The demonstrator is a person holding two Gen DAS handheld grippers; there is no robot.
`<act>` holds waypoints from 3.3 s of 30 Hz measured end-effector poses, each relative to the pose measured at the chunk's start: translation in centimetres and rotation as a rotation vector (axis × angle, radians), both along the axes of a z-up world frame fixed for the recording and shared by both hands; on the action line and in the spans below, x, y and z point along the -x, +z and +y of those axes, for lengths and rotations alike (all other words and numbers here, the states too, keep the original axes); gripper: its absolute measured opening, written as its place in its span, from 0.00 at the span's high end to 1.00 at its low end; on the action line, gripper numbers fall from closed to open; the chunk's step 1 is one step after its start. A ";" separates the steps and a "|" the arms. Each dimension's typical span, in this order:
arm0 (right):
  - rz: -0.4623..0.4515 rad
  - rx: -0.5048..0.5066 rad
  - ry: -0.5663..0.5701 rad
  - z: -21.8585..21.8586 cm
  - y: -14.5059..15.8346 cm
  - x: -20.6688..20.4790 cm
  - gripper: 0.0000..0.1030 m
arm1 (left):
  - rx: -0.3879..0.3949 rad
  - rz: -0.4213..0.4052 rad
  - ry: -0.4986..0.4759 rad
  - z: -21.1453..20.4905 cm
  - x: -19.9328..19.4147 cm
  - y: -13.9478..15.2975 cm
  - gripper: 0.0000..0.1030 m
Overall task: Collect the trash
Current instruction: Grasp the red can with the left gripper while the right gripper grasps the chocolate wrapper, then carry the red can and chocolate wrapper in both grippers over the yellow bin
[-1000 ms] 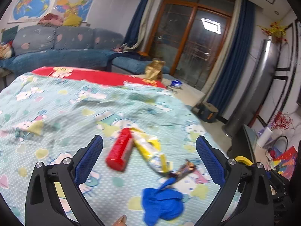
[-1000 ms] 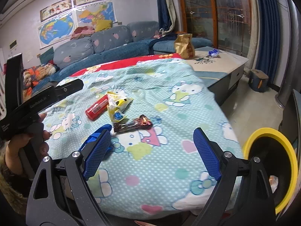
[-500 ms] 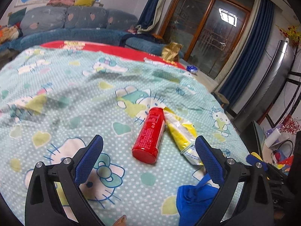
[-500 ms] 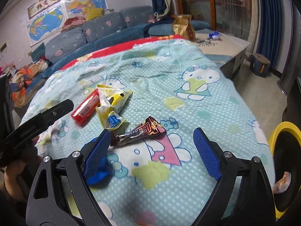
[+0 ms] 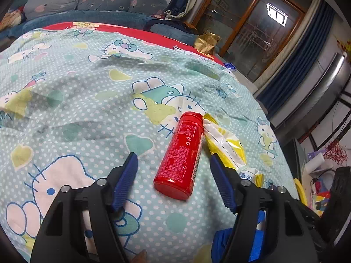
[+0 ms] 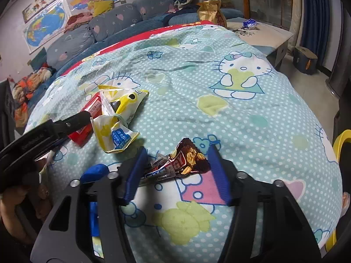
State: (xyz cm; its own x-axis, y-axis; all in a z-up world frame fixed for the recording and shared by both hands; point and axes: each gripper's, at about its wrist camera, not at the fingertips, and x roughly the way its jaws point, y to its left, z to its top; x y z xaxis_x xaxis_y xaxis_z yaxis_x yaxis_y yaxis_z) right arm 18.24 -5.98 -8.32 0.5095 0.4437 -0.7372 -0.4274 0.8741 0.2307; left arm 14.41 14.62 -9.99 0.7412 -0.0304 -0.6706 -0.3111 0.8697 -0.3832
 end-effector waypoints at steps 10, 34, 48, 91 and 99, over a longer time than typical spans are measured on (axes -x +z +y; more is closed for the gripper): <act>0.008 -0.048 0.005 -1.1 0.4 0.6 0.80 | -0.018 0.006 -0.027 -0.6 -0.2 0.0 0.65; -0.068 -0.107 0.003 -4.8 3.9 2.2 0.84 | -0.022 -0.125 -0.044 -1.6 3.6 3.8 0.71; -0.120 -0.140 0.017 -5.9 6.3 2.9 0.85 | -0.052 -0.232 -0.106 -3.9 4.9 8.1 0.72; -0.175 -0.163 -0.162 -16.0 7.8 3.3 0.85 | -0.075 -0.277 -0.396 -15.1 4.3 9.5 0.71; -0.181 -0.166 -0.233 -18.7 7.5 3.1 0.85 | -0.084 -0.276 -0.460 -17.7 4.0 9.4 0.71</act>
State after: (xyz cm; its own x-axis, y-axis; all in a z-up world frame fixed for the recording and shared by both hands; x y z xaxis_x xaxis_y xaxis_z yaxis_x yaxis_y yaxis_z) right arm 15.11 -24.65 -0.84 0.7272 0.4065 -0.5532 -0.2678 0.9100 0.3166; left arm 10.44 -3.07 -0.58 0.8128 -0.3480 -0.4673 0.2111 0.9234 -0.3206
